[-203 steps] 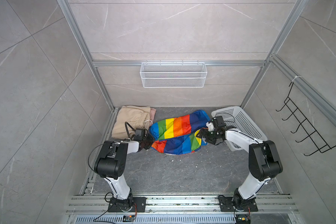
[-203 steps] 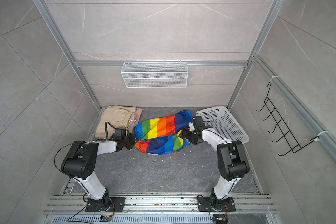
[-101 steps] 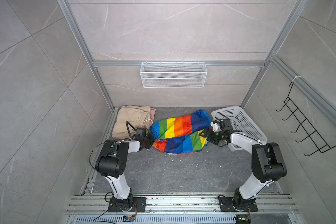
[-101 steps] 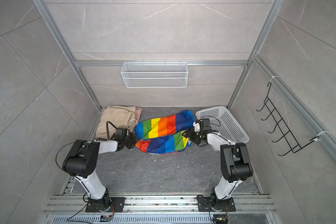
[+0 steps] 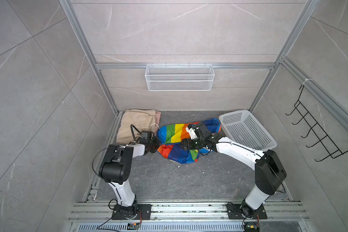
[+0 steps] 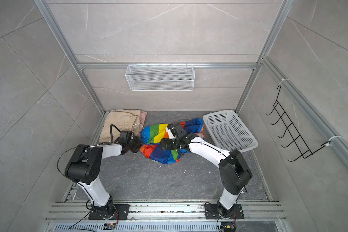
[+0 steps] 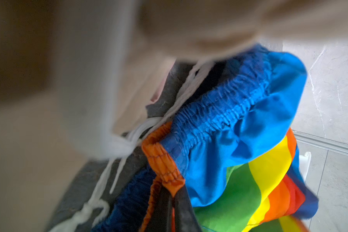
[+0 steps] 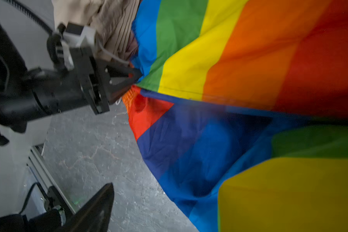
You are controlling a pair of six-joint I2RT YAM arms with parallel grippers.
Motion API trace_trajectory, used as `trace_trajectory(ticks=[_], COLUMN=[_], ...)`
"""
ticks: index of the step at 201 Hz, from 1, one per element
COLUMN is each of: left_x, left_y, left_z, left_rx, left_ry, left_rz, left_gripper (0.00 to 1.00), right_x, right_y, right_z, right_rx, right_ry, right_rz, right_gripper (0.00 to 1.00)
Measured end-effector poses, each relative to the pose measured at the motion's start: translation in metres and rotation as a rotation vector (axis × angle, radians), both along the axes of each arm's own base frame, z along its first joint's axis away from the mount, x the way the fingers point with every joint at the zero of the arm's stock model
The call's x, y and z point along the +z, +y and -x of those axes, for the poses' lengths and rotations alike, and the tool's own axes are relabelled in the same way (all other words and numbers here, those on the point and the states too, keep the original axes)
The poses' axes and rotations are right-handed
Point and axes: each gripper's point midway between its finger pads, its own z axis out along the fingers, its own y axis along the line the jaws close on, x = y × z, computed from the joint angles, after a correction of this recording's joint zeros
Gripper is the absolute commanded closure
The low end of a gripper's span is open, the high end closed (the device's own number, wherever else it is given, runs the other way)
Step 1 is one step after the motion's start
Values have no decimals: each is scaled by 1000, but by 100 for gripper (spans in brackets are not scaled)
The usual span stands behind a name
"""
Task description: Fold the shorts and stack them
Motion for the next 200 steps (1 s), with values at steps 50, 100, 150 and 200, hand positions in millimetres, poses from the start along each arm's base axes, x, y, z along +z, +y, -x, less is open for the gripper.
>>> trace_trajectory(ticks=[50, 100, 150, 200], left_x=[0, -3, -3, -2], left_y=[0, 0, 0, -1], left_z=[0, 0, 0, -1], left_rx=[-8, -8, -10, -15], left_ry=[2, 8, 8, 10], left_rz=[-5, -6, -8, -12], left_gripper=[100, 100, 100, 100], right_x=[-15, -47, -74, -52], right_y=[-114, -171, -156, -148], right_z=[20, 26, 19, -9], right_rx=[-195, -360, -347, -343], right_ry=[24, 117, 166, 100], right_rz=[55, -3, -69, -101], right_gripper=[14, 17, 20, 28])
